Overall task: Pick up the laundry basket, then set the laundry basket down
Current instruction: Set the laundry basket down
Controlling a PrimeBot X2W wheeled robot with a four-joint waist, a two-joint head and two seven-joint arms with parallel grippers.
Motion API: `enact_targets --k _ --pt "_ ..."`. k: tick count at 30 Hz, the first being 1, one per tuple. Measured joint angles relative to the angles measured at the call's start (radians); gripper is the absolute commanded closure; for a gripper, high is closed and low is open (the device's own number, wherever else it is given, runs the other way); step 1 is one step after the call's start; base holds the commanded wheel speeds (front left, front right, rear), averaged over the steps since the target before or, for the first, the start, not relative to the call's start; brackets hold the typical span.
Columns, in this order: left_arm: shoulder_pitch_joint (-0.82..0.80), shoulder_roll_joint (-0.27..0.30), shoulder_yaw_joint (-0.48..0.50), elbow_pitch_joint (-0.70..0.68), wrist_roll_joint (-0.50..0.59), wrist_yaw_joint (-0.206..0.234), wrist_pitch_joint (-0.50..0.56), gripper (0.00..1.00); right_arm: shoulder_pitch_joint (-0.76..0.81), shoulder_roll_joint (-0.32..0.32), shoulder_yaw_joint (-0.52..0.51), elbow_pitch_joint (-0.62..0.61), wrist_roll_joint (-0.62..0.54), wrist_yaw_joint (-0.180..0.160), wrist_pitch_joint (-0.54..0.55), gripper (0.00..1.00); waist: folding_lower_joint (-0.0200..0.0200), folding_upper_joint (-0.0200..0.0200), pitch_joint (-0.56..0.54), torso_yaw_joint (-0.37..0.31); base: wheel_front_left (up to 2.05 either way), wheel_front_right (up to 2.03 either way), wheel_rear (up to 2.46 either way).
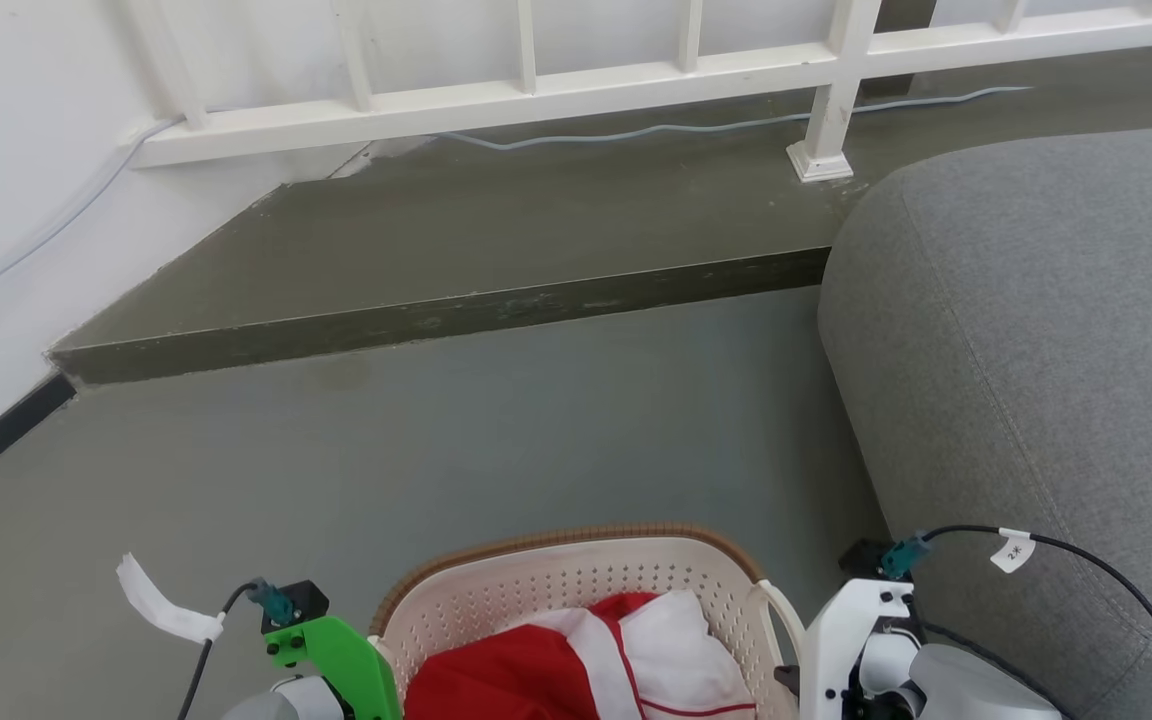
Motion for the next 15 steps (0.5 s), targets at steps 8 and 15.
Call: enact_targets --k 8,15 --pt "-0.002 0.003 -0.004 -0.024 -0.002 0.011 -0.037 1.0 -0.023 -0.001 0.006 -0.005 -0.001 -0.004 -0.035 1.0 0.0001 0.0 0.031 -0.002 0.0 0.0 0.0" --pt "-0.041 0.006 -0.01 -0.049 -0.002 0.024 -0.071 1.0 -0.079 -0.002 0.005 -0.009 -0.003 -0.014 -0.068 1.0 0.0001 0.0 0.088 -0.005 0.0 0.0 0.0"
